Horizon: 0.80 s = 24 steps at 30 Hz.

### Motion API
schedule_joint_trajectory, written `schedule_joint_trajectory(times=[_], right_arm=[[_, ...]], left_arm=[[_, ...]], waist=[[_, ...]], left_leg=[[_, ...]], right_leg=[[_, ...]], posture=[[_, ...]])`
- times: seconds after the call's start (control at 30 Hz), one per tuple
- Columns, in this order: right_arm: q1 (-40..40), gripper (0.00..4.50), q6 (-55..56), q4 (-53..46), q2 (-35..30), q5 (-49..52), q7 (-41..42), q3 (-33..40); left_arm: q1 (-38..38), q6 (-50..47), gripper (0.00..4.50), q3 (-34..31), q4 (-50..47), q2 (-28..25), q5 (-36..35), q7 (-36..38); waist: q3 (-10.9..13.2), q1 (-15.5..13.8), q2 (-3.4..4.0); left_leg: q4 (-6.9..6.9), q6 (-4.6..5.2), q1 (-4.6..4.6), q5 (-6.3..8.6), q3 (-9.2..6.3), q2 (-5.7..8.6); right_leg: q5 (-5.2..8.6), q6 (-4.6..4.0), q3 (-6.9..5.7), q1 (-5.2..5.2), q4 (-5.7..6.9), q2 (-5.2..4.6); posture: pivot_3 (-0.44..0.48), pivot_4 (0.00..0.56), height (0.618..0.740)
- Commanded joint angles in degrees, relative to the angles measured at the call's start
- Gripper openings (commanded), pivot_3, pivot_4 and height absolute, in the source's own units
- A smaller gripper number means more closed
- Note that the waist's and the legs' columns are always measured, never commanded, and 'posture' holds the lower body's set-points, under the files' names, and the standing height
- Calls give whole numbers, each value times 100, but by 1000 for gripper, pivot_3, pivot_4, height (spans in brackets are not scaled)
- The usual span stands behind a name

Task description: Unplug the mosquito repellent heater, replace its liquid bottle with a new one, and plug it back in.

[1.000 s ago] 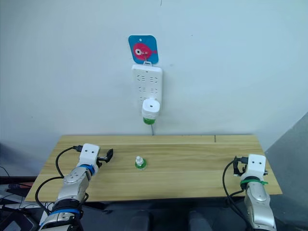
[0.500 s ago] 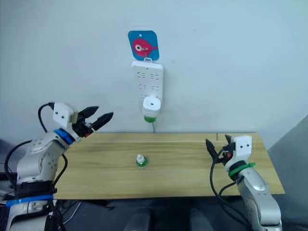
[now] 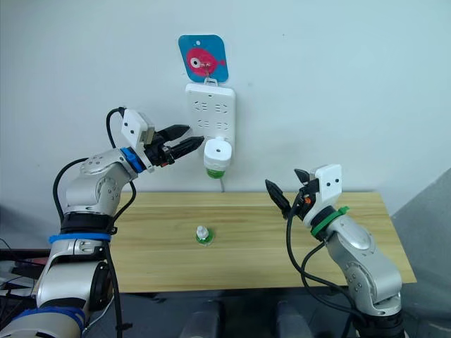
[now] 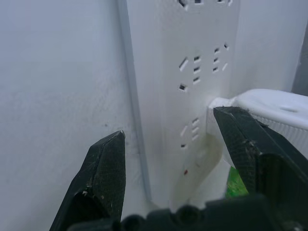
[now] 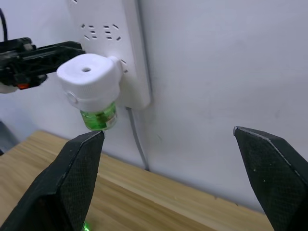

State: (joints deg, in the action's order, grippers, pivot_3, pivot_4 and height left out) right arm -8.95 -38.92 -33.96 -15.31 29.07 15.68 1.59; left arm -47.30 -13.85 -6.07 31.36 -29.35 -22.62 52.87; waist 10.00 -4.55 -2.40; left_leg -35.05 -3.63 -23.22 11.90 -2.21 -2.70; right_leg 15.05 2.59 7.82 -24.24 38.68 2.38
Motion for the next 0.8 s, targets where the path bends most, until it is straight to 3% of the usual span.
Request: schedule_joint_trajectory(times=[0.03, 0.37, 0.67, 0.8], right_arm=[[-61, 4500, -44, -306, -23, 107, -70, 83], [48, 4500, -234, -470, -142, 235, -107, 131], [61, 4500, -389, -597, -147, 320, -157, 160], [-23, 4500, -471, -594, -15, 390, -266, 117]], left_arm=[[-427, 414, 3323, -16, 458, 100, 118, 222], [-1221, 538, 3323, 237, 1480, 293, 303, 1612], [-1522, 582, 3323, 245, 1869, 301, 479, 2160], [-1532, 620, 2468, 188, 1916, 427, 473, 2097]], waist=[[1, -7, 0], [17, 0, 13], [61, 2, 32], [106, 2, 32]], left_leg=[[-1, 0, -3, 0, -5, 0], [-53, 0, -61, -1, -96, 1], [-57, 0, -69, -1, -117, 2], [-61, 0, -71, -1, -125, 1]], right_leg=[[0, 0, -5, 0, 0, 0], [2, -7, -87, 0, 8, 0], [4, -11, -104, -1, 12, 0], [5, -12, -110, 1, 14, 0]], posture=[[271, 179, 740], [263, 190, 740], [253, 198, 740], [249, 202, 740]])
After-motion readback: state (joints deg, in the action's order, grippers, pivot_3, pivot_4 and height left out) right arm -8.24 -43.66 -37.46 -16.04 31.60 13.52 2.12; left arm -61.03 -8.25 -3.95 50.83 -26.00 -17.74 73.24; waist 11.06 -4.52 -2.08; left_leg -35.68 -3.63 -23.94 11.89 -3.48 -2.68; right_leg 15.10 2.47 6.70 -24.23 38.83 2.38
